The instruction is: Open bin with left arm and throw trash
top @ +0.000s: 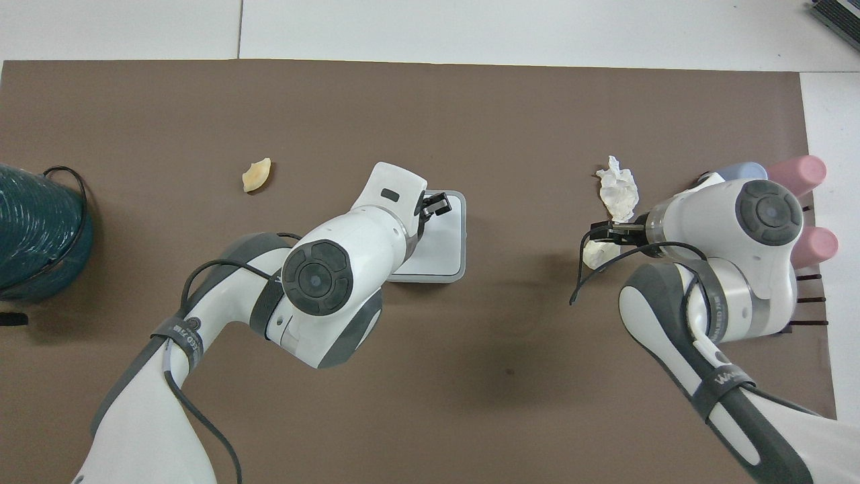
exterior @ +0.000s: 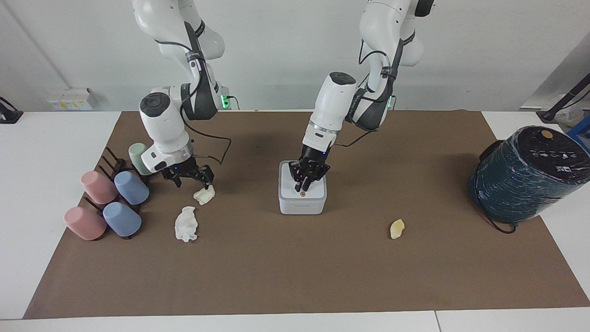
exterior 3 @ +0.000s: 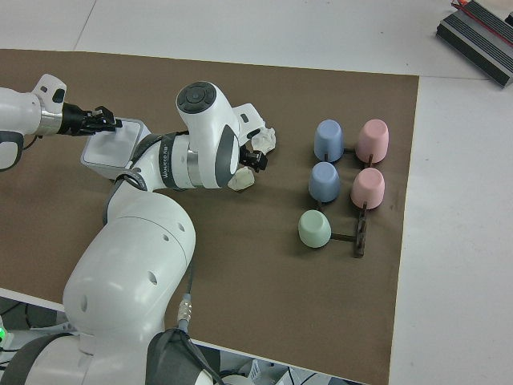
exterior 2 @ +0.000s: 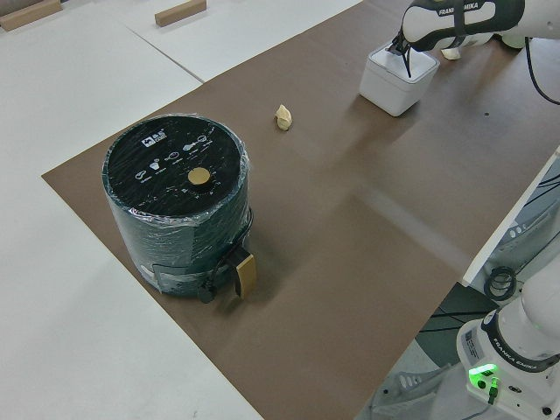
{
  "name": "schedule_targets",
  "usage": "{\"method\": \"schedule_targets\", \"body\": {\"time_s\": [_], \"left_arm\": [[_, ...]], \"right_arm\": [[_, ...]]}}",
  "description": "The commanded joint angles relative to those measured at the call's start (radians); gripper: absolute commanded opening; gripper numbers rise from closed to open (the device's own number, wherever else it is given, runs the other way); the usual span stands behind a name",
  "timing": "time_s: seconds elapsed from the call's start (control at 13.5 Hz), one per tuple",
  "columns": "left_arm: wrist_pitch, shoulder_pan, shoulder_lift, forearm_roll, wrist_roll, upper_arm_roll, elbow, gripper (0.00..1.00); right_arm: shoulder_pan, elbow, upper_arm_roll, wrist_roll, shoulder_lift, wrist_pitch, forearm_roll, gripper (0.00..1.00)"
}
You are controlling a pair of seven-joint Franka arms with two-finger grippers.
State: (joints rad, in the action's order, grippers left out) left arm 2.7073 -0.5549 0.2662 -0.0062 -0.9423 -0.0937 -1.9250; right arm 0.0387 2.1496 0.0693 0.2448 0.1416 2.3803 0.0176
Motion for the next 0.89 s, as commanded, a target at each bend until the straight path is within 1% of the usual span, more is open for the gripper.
{"method": "schedule_targets", "body": {"time_s": [0.0,0.15,0.22,0.3,0.44,0.67,0.81], "left_arm": [[-0.2,0.032,0.016,-0.009,0.008,0.011,0.148,0.31],[-0.398,0.084,0.015,-0.009,0.014,0.008,0.281,0.31],[-0.458,0.102,0.015,-0.009,0.017,0.008,0.323,0.31],[-0.496,0.119,0.016,-0.009,0.019,0.009,0.357,0.31],[-0.509,0.176,0.022,-0.008,0.04,0.009,0.371,0.3],[-0.518,0.26,0.018,-0.02,0.164,0.009,0.357,0.31],[-0.521,0.321,0.018,-0.021,0.297,0.009,0.353,0.42]], "right_arm": [[0.0,0.013,0.001,0.016,0.045,0.081,-0.016,1.0],[0.001,0.038,0.003,0.022,0.05,0.105,-0.016,1.0],[0.003,0.058,0.007,0.03,0.046,0.105,-0.016,1.0],[0.03,0.07,0.007,0.043,0.039,0.103,-0.016,0.84],[0.041,0.07,0.007,0.042,0.038,0.097,-0.016,0.01],[0.043,0.067,0.007,0.047,0.033,0.097,-0.018,0.0],[0.047,0.058,0.009,0.066,0.003,0.097,-0.016,0.0]]}}
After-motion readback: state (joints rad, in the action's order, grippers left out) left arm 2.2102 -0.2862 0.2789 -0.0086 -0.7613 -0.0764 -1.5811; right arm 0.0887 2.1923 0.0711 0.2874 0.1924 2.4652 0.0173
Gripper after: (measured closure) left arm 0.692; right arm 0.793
